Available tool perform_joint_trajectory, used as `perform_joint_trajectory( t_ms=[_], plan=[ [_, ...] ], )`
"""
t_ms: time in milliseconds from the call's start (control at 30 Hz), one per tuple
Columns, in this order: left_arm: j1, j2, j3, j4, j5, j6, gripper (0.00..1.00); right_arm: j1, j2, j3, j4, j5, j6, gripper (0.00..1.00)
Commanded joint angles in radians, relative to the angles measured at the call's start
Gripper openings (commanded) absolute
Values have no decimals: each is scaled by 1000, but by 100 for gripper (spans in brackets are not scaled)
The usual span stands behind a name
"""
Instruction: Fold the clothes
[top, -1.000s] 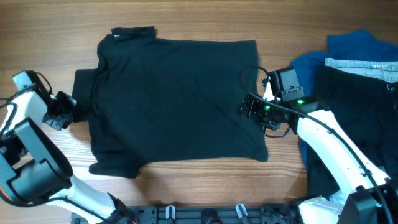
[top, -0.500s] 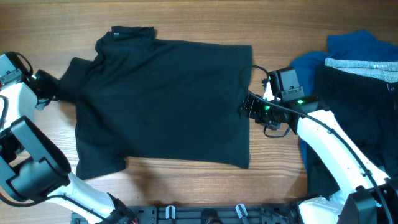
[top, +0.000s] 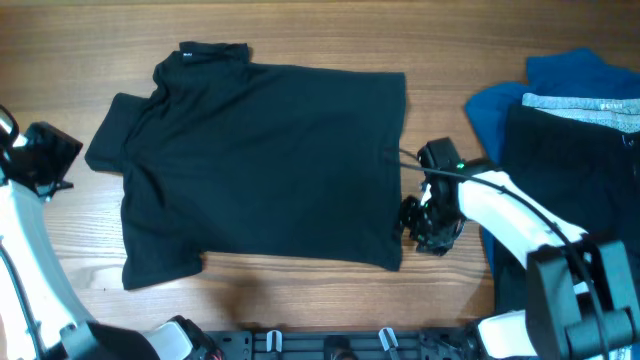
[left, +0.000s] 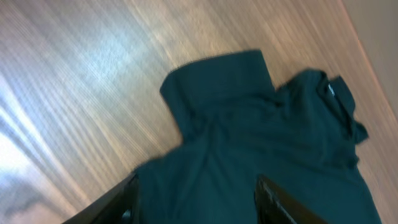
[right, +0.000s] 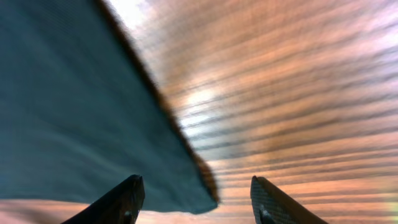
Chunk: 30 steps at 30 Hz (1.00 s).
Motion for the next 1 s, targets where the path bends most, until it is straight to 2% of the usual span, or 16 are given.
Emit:
perform_joint_trajectory(
  t_ms=[0, 133, 167, 233, 267, 367, 467, 667, 833, 967],
  plan=[
    [1, -13, 3, -90, 13, 2, 61, 37, 29, -58, 45, -86, -26, 59],
    [1, 10, 3, -188, -8, 2, 61, 101, 29, -60, 70, -100, -49, 57],
    [1, 14, 3, -196, -18, 2, 61, 110, 29, -60, 77, -100, -48, 53],
    [1, 26, 1, -225, -55, 2, 61, 110, 29, -60, 81, -95, -48, 28],
    [1, 33, -9, -238, -72, 2, 62, 109, 29, -55, 83, -95, -48, 6],
    [1, 36, -116, -208, -73, -3, 64, 93, 12, 20, 42, -47, -52, 4],
    [1, 36, -313, -105, -71, -56, 68, 85, -45, 116, -22, 0, -97, 4],
    [14, 37, -533, 56, -123, -116, 70, 85, -47, 119, -34, 0, -101, 4],
    [99, 80, -573, 100, -142, -130, 70, 85, -47, 119, -34, 0, -101, 4],
    [174, 157, -573, 101, -145, -117, 65, 85, -47, 119, -32, 3, -101, 4]
  ],
)
